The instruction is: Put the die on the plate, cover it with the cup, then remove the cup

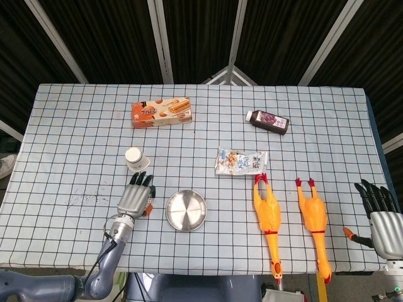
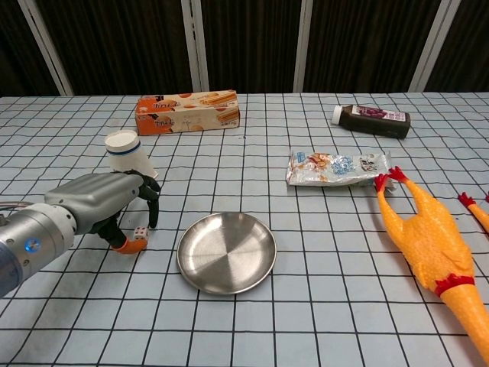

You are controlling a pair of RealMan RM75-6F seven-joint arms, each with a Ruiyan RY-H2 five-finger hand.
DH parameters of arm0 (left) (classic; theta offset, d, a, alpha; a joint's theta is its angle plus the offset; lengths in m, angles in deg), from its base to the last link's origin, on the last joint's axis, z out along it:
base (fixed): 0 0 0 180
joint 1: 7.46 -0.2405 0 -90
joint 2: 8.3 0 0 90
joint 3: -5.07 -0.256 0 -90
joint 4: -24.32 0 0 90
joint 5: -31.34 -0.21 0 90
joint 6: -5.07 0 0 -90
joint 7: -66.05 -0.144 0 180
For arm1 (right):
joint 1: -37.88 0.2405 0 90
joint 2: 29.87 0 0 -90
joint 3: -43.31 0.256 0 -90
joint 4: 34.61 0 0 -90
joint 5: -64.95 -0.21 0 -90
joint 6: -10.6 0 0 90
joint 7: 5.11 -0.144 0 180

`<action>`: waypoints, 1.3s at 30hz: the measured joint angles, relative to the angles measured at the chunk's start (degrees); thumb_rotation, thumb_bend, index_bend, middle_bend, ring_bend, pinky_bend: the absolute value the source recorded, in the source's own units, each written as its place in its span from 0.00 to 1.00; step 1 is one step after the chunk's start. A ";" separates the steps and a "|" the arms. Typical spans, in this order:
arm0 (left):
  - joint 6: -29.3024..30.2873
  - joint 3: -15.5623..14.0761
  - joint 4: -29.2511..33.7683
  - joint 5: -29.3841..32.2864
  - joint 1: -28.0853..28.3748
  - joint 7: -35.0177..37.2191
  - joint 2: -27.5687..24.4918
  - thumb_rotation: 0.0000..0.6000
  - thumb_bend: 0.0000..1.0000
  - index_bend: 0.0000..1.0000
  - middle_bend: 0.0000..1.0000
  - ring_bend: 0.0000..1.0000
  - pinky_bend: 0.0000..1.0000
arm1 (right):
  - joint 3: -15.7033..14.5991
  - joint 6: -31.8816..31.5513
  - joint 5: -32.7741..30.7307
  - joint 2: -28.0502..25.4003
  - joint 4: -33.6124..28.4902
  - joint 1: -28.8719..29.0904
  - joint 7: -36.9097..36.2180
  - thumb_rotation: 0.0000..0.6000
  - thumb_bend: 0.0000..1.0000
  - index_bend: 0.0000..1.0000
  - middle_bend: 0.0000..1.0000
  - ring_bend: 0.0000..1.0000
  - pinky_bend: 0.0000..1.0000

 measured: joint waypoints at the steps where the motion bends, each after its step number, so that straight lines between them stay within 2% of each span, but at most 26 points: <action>1: 0.11 -0.01 0.07 -0.02 -0.02 0.00 -0.03 1.00 0.46 0.46 0.11 0.00 0.03 | -0.01 0.01 0.00 0.00 -0.01 0.00 0.03 1.00 0.09 0.02 0.02 0.07 0.00; 39: 1.45 -0.37 -0.70 0.54 0.08 -1.52 0.21 1.00 0.46 0.49 0.14 0.00 0.02 | -0.15 0.89 -0.70 -0.06 -0.43 0.05 0.26 1.00 0.09 0.02 0.02 0.07 0.00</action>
